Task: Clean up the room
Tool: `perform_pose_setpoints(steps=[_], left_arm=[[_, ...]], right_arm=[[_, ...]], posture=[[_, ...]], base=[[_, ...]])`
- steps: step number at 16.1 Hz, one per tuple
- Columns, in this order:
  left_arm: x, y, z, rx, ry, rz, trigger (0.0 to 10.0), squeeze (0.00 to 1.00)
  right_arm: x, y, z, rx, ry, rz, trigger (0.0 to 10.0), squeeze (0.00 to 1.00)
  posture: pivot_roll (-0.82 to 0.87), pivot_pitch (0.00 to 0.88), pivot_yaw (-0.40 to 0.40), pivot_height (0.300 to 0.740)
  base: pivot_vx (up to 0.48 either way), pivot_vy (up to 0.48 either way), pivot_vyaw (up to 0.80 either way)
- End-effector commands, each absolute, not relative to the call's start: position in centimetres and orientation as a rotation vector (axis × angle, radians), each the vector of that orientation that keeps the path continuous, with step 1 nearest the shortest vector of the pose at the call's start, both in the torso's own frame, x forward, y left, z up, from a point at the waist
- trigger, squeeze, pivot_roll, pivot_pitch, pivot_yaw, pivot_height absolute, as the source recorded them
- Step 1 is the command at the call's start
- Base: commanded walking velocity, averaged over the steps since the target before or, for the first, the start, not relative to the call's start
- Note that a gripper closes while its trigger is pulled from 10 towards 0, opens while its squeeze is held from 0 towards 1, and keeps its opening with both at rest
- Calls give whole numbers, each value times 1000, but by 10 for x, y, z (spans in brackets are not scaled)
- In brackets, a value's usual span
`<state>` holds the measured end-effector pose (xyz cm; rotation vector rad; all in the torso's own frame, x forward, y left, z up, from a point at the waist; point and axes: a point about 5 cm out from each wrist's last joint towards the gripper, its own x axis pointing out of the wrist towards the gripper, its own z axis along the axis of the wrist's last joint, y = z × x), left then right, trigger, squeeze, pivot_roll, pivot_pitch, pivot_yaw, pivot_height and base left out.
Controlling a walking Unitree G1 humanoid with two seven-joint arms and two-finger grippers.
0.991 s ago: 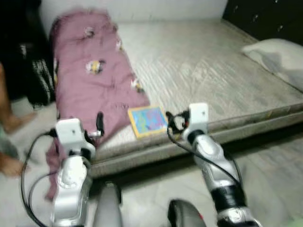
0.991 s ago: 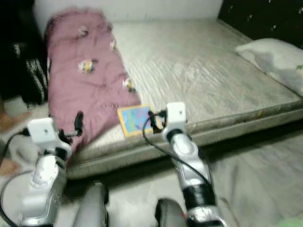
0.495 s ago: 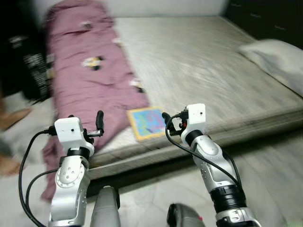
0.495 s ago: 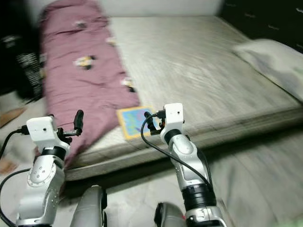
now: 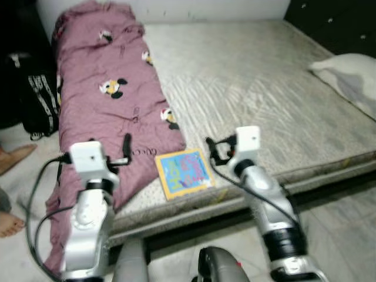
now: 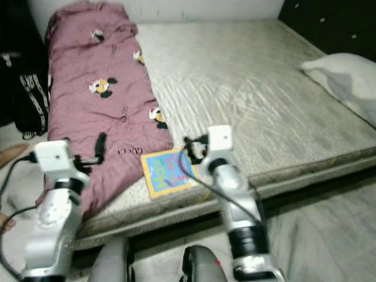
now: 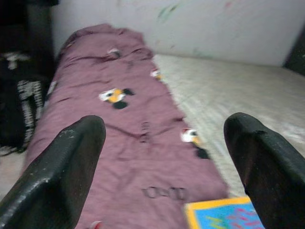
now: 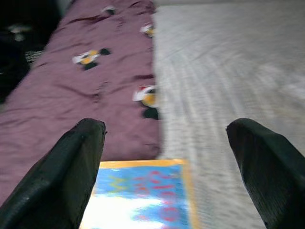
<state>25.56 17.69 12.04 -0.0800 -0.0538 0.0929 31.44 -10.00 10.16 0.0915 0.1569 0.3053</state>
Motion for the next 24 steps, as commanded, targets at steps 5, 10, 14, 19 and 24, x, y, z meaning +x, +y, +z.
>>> perform_pose_setpoints(steps=[5, 10, 14, 19, 24], left_arm=[[259, 176, 114, -82, -4, 63, 10000, 0], [267, 182, 114, -79, 13, 84, 10000, 0], [269, 178, 111, -167, 37, 103, 10000, 0], [280, 183, 119, -185, 17, 115, 10000, 0], [288, 187, 124, -197, -9, 127, 10000, 0]], right_arm=[[316, -107, 102, 86, 166, 273, 10000, 0], [316, -107, 100, 89, 173, 266, 10000, 0], [316, -107, 100, 90, 176, 265, 10000, 0], [308, -108, 104, 90, 164, 258, 10000, 0], [297, -115, 103, 110, 189, 234, 10000, 0]], posture=[[-22, 68, -75, 635], [-18, 65, -82, 575], [-20, 69, -80, 540], [-44, 112, -65, 540], [-73, 166, -62, 540]], base=[[0, 0, 0], [0, 0, 0], [0, 0, 0], [0, 0, 0], [0, 0, 0]])
